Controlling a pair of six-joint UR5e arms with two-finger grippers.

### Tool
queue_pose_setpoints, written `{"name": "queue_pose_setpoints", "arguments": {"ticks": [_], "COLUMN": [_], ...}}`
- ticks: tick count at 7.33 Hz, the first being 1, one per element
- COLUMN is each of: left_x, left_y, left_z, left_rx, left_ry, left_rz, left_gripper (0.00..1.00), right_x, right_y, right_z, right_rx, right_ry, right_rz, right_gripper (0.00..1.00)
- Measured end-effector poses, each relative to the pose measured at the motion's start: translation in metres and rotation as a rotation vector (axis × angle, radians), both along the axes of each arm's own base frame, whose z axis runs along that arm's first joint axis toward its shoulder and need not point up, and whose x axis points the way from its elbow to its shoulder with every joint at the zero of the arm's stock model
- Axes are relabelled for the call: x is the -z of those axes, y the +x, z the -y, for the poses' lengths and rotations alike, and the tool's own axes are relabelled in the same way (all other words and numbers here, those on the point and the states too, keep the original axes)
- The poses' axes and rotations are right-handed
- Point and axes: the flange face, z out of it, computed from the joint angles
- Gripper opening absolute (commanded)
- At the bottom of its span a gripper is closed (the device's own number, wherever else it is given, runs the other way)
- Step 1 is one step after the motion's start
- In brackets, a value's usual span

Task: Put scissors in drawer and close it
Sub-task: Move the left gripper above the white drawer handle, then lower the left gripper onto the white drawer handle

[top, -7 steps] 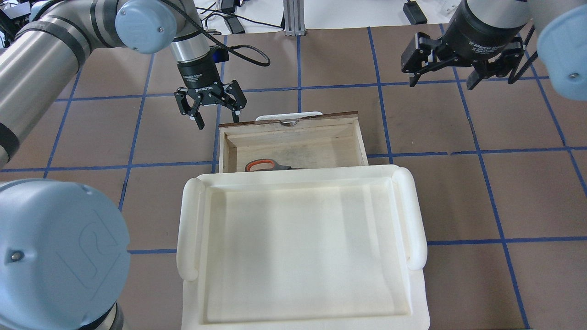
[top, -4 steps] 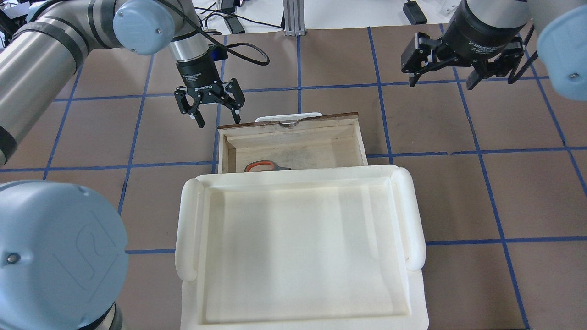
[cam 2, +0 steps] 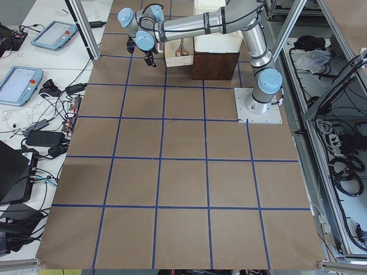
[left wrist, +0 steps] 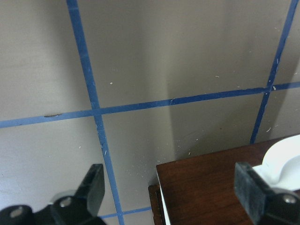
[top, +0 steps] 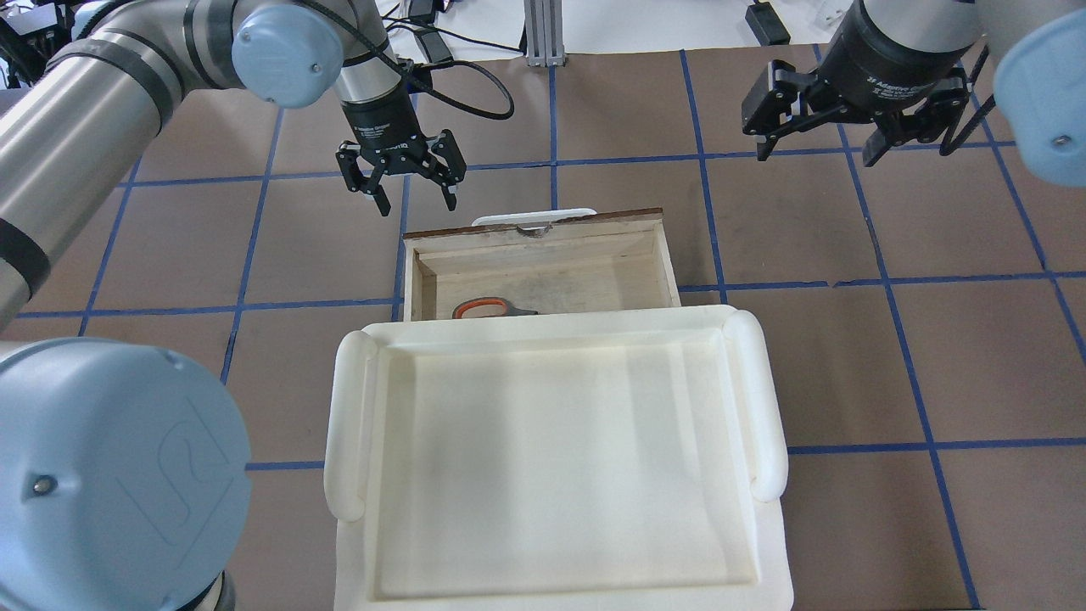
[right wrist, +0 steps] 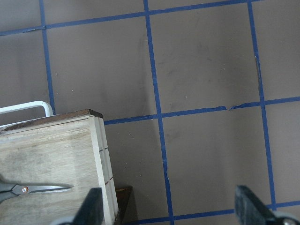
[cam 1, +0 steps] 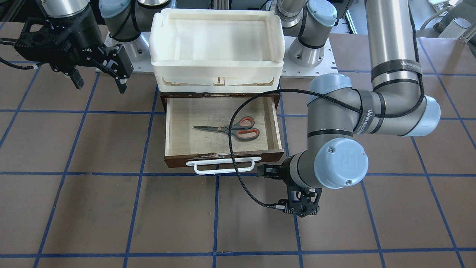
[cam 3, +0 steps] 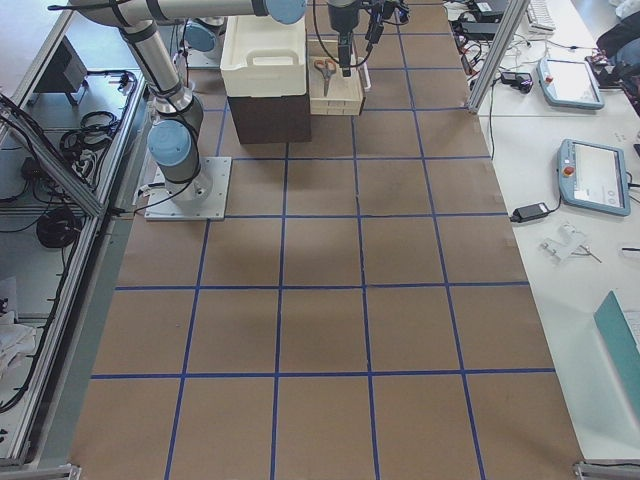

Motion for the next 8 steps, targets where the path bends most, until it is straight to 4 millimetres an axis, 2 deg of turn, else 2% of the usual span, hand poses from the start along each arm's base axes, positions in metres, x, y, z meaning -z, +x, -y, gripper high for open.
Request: {"name": "queue_pose_setpoints", "arguments": {"ticks": [2, 4, 8], "left_x": [0.001, -0.003, -0.009], "left_y": [-0.046, -0.08, -0.117], "left_z": [-0.004, -0.013, -0.032], "left_rx": [-0.047, -0.124, -0.208], "left_ry": [-0.047, -0.055, -0.028], "left_rz": [0.02, 0.043, 0.026], "left_gripper": [1.0, 1.0, 1.0], "right_x": [0.0, 0.0, 0.0], "right_y": [0.0, 0.0, 0.0], "right_z": [0.0, 0.0, 0.0], "right_rx": [-0.002, -0.003, -0.007], "right_ry": [0.0, -0.001, -0.002], "right_rz": [0.001, 0.003, 0.005], "right_gripper": [1.0, 1.0, 1.0]}}
